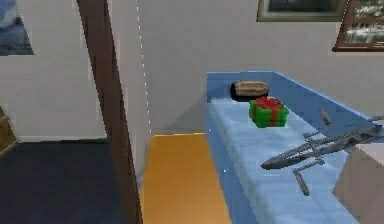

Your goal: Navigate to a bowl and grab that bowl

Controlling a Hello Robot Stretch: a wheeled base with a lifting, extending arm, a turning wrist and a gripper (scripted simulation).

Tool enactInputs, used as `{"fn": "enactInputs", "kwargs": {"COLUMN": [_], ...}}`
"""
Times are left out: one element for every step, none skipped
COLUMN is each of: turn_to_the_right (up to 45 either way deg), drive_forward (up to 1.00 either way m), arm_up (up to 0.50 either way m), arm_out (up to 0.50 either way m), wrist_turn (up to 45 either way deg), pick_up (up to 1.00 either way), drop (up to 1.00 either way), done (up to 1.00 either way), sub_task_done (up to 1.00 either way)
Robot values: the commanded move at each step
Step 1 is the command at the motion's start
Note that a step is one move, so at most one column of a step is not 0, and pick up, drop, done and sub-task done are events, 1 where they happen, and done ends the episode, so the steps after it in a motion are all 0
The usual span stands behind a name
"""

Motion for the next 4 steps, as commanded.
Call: {"fn": "enactInputs", "kwargs": {"turn_to_the_right": [0.0,-45.0,-36.0,0.0], "drive_forward": [0.25,0.0,0.0,0.95], "arm_up": [0.0,0.0,0.0,0.0], "arm_out": [0.0,0.0,0.0,0.0], "wrist_turn": [0.0,0.0,0.0,0.0], "pick_up": [0.0,0.0,0.0,0.0], "drop": [0.0,0.0,0.0,0.0], "done": [0.0,0.0,0.0,0.0], "sub_task_done": [0.0,0.0,0.0,0.0]}}
